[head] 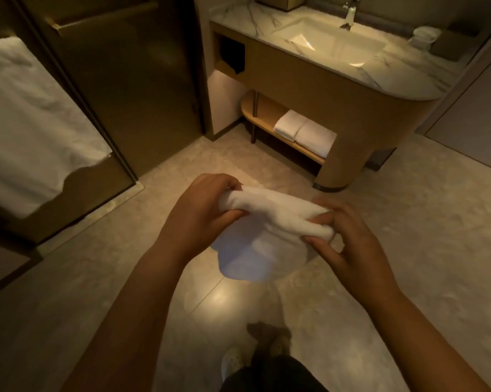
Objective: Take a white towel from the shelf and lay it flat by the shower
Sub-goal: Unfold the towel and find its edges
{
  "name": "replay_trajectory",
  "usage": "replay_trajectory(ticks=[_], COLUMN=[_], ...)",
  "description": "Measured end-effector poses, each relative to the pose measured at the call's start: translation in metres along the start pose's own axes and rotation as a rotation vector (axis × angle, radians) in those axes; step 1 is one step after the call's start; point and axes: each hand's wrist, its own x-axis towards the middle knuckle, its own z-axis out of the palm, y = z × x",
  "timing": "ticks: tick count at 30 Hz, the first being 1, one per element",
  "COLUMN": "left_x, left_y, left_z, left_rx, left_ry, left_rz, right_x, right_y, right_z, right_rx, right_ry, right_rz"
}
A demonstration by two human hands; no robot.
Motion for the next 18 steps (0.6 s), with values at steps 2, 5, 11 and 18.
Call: replay_trajectory(ticks=[2,5,11,18], left_x=[-0.011,-0.024,-0.042,-0.051], left_y=[0.003,0.013,0.045,0.104], left_z=[-0.003,-0.011,-0.007,0.039], left_rx=[0.003,0.023,0.087,0.118], left_ry=[-0.003,0.008,0.088,0.124], left_rz=[-0.021,-0.070,-0.160,-0.293], right_x=[-0.006,-0.009,-0.017,-0.039], right_y=[-0.004,-0.008,0.005,0.044], right_z=[0.003,-0.001,-0.018,-0.067], right_rx=[0.007,0.027,0.133,0.143], right_ry=[-0.042,-0.105,-0.334,-0.387], right_rz=[-0.005,-0.058,-0.145,-0.221])
